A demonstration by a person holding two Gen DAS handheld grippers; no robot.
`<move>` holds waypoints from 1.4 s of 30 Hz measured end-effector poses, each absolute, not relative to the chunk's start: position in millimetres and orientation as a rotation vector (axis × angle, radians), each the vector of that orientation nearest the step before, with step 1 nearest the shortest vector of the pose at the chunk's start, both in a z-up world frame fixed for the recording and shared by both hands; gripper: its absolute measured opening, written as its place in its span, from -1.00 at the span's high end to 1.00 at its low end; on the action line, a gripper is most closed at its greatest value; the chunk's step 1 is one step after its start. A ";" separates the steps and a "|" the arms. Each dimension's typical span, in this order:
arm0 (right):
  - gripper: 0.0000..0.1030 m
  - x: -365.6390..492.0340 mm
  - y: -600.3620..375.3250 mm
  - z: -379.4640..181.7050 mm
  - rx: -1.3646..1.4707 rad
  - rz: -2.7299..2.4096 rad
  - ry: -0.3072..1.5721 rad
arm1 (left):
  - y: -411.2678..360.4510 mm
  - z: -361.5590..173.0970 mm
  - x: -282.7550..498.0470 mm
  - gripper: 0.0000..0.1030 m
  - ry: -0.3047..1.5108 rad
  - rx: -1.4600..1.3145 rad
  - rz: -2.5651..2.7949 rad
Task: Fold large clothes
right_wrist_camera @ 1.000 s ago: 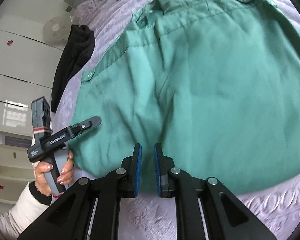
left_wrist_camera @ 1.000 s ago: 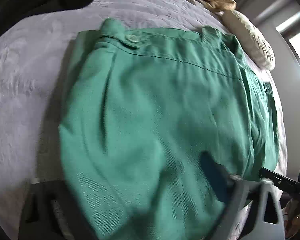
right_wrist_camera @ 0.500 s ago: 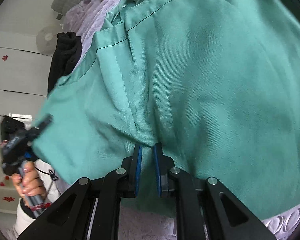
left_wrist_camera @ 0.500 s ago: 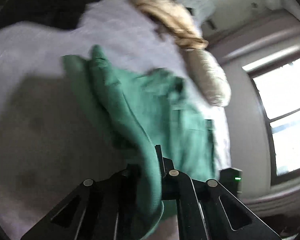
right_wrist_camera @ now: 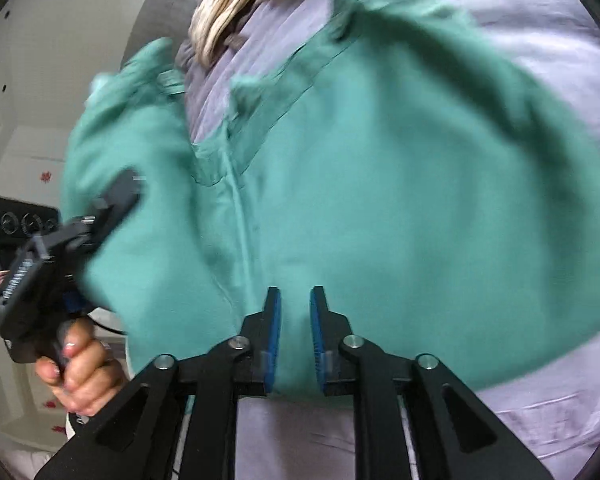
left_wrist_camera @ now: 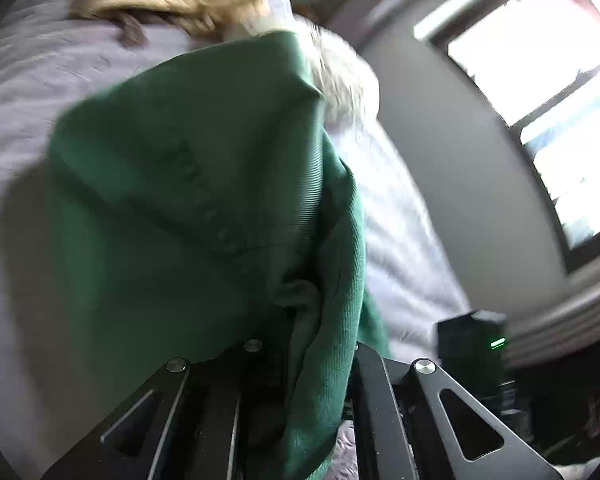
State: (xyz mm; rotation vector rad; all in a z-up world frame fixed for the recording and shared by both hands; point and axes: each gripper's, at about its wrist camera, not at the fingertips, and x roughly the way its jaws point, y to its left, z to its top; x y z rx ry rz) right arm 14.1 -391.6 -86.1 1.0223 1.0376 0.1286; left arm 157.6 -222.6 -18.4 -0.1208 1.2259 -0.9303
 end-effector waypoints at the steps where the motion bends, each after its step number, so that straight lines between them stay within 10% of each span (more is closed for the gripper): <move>1: 0.44 8.9 -400.7 -89.2 1.027 0.112 1.042 | -233.9 -29.1 154.5 0.84 1.246 -0.086 -0.915; 5: 0.42 -6.0 -431.6 -104.5 1.099 0.103 1.053 | -263.1 -56.7 138.2 0.81 1.277 0.034 -0.831; 7: 0.38 -10.6 -442.3 -109.0 1.127 0.121 1.052 | -267.5 -54.2 133.8 0.37 1.266 0.041 -0.837; 9: 0.13 -11.9 -451.2 -110.2 1.140 0.141 1.047 | -268.7 -46.9 130.3 -0.56 1.251 0.007 -0.846; 18: -0.43 -7.1 -503.5 -109.3 1.317 0.238 0.940 | -256.0 17.0 104.0 -0.60 1.081 -0.043 -0.821; 31: -0.44 111.0 -478.2 -93.8 1.132 0.386 1.069 | -110.7 -47.4 160.9 -0.60 1.123 -0.090 -0.234; 32: -0.40 122.0 -472.2 -93.4 1.101 0.380 1.093 | -108.9 -56.4 159.7 -0.60 1.148 -0.096 -0.231; 34: 0.74 135.2 -455.9 -89.7 1.017 0.403 1.124 | -110.7 -66.6 155.6 -0.60 1.162 -0.127 -0.218; 42: 0.86 133.7 -480.2 -33.4 1.081 0.486 0.879 | -154.0 -41.8 149.1 -0.60 1.110 -0.058 -0.347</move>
